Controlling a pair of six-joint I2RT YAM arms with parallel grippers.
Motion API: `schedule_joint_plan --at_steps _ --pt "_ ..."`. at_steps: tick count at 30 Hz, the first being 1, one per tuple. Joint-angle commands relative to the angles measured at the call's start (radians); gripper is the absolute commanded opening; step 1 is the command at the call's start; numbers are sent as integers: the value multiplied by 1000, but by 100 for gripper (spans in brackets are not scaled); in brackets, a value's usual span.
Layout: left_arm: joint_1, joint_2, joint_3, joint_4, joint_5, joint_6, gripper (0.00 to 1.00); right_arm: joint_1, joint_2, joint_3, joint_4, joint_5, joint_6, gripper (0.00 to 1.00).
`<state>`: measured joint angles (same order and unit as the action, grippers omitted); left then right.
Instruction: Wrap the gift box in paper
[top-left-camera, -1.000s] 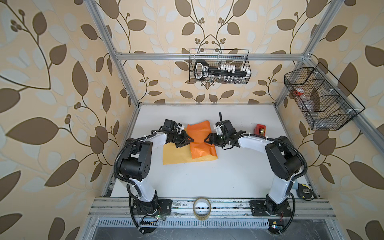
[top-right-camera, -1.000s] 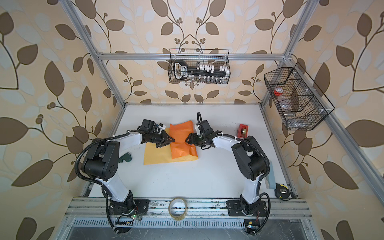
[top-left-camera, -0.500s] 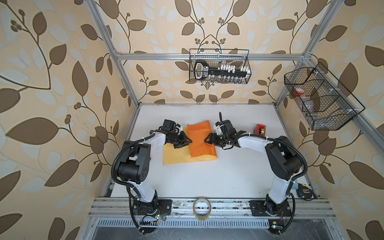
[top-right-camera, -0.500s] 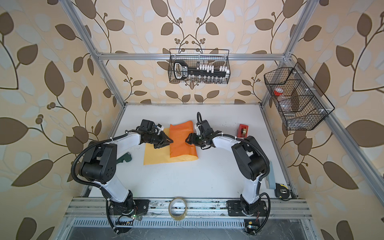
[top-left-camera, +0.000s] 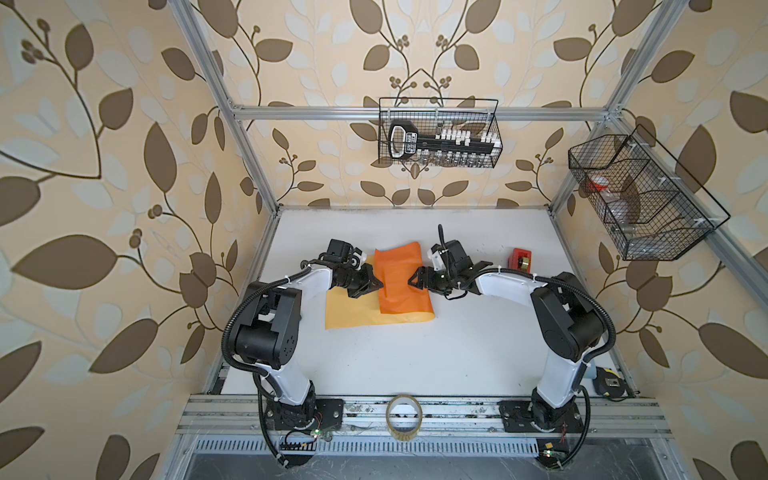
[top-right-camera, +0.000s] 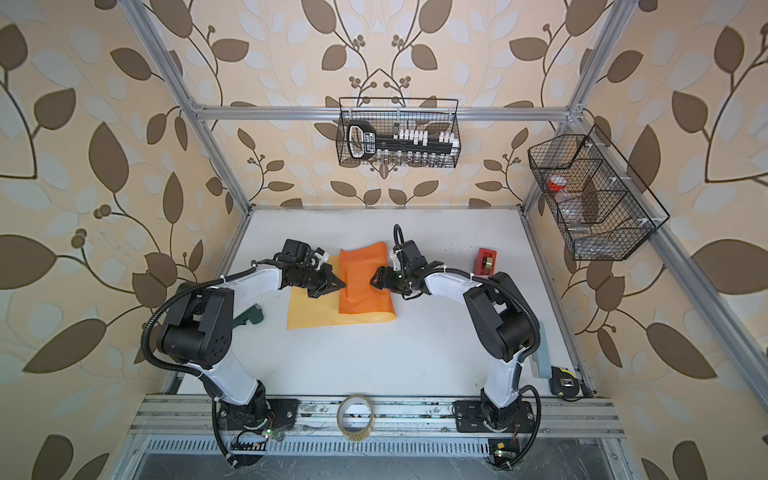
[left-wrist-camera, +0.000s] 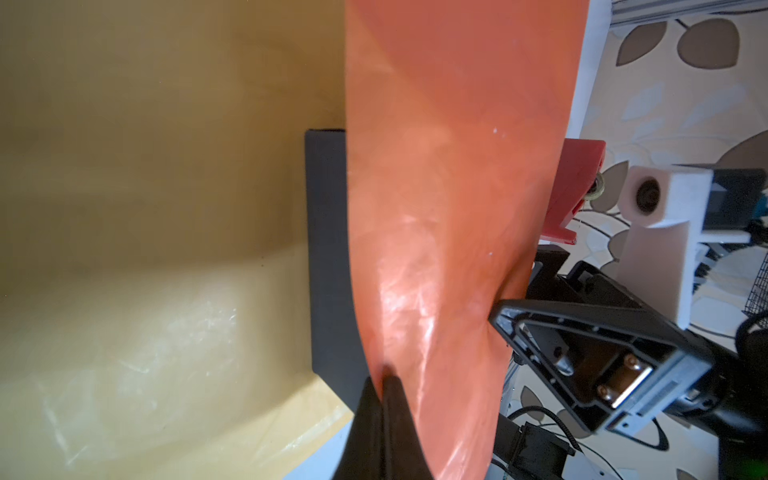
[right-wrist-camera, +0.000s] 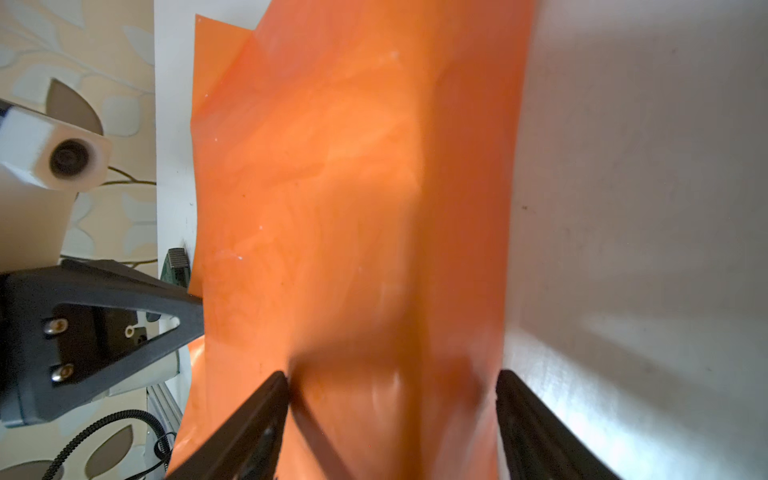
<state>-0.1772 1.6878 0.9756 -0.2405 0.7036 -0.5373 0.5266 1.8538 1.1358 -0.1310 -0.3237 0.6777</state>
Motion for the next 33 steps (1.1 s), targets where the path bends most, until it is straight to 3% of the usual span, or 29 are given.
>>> schedule_joint_plan --at_steps 1,9,21,27,33 --pt "8 -11 -18 -48 -93 47 0 0 -15 12 -159 51 -35 79" --pt "-47 30 28 -86 -93 78 0 6 9 96 -240 84 -104 81" --pt "-94 71 52 -98 -85 102 0 -2 88 191 -252 11 -122 86" --pt "-124 92 63 -106 -84 108 0 11 58 116 -245 20 -120 84" --pt "-181 119 80 -125 -79 114 0 30 -71 -50 -187 2 -63 80"
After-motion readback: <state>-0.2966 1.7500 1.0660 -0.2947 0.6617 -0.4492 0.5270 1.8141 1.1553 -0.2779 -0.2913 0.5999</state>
